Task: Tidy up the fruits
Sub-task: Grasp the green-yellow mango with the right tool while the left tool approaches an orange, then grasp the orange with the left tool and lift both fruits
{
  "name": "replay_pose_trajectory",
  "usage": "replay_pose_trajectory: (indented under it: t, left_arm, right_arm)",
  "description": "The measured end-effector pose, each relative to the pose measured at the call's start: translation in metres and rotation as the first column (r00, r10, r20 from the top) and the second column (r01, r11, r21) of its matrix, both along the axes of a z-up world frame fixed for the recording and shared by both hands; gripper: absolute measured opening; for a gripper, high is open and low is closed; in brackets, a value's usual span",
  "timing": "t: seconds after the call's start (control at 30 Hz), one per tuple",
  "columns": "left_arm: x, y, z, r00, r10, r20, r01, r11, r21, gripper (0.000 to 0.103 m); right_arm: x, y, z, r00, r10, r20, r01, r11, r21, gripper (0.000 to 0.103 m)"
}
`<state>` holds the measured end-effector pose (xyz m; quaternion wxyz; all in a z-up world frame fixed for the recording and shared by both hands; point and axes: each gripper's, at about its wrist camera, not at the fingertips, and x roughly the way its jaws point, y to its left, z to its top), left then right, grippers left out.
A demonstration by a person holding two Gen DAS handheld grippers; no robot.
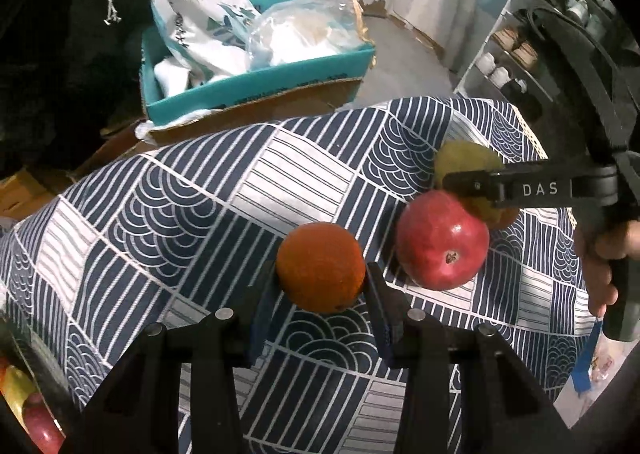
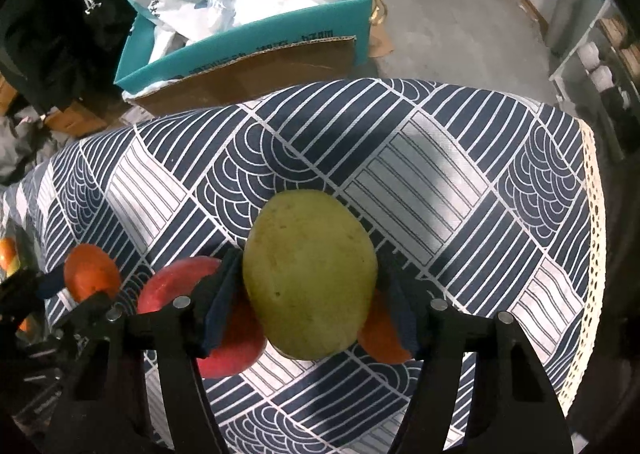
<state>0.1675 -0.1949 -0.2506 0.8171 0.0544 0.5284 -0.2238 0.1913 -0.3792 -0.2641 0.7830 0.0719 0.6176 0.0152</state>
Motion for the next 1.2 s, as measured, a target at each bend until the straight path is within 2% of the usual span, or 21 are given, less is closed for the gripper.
replay_pose_trajectory:
  t: [0.27,0.5,0.97,1.2]
  left_arm:
    - [-0.005,0.008,0.018,0.999,0.024,0.044,-0.024,1.0,0.002,0.044]
    - [-0.011,0.014,0.035,0.997,0.047,0.059,-0.046,0.999,-0.017,0.044]
    - [-0.036,0.034,0.084,0.989,0.094,0.118,-0.088,0.995,-0.055,0.044]
    - [-0.048,0.051,0.111,0.981,0.122,0.151,-0.112,0.991,-0.07,0.044]
  right_arm:
    - [-0.012,0.007,0.008,0.998,0.009,0.062,-0.004,0.996,-0.085,0.067]
    - [-0.029,0.009,0.028,0.99,0.007,0.138,0.01,0.992,-0.122,0.067]
    - [-0.062,0.036,0.099,0.957,0.042,0.288,-0.006,0.992,-0.127,0.067]
    - [-0.08,0.052,0.137,0.926,0.072,0.37,-0.033,0.993,-0.111,0.067]
